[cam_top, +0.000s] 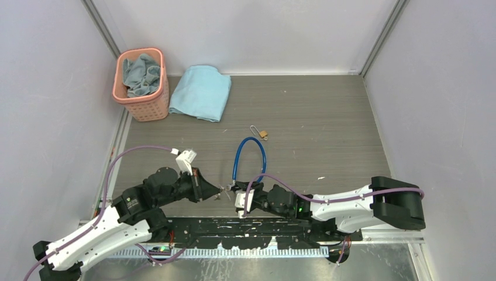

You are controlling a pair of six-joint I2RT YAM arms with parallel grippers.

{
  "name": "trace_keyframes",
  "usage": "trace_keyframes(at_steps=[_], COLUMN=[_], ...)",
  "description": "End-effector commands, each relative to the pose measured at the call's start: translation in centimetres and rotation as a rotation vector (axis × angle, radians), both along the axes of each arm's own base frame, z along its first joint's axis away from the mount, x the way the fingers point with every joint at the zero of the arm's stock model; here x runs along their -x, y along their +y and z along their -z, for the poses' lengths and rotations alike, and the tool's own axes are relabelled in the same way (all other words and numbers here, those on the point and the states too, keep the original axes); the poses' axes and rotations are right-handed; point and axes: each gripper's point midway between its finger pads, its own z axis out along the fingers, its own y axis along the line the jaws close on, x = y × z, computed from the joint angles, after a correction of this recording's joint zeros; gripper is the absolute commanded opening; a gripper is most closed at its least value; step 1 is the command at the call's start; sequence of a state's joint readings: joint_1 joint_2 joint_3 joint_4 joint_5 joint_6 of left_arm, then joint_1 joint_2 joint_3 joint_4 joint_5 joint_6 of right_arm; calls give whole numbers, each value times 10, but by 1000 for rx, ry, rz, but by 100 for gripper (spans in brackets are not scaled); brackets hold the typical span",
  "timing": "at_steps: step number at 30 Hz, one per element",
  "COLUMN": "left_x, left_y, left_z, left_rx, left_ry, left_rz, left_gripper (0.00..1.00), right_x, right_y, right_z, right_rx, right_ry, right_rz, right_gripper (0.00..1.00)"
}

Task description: Unlock with the key

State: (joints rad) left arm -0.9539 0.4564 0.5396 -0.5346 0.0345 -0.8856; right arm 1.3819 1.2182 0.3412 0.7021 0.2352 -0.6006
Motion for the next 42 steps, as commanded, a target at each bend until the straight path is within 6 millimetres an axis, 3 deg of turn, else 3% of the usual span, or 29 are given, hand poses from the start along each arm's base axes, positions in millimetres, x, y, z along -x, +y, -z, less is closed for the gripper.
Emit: trace_keyframes(at_steps=[1,42], left_x=[-4,-6], left_y=[-6,-7], left_z=[-9,-11], left_rx=[43,57], left_ry=[-22,-35], left_rz=[-5,-8], left_gripper=[0,0], right_x=[-3,5], right_y=[12,13], right_z=[-46,-47], right_rx=[-147,-146], right_ry=[-52,-40], right_rz=[3,-37], right_gripper=[1,1])
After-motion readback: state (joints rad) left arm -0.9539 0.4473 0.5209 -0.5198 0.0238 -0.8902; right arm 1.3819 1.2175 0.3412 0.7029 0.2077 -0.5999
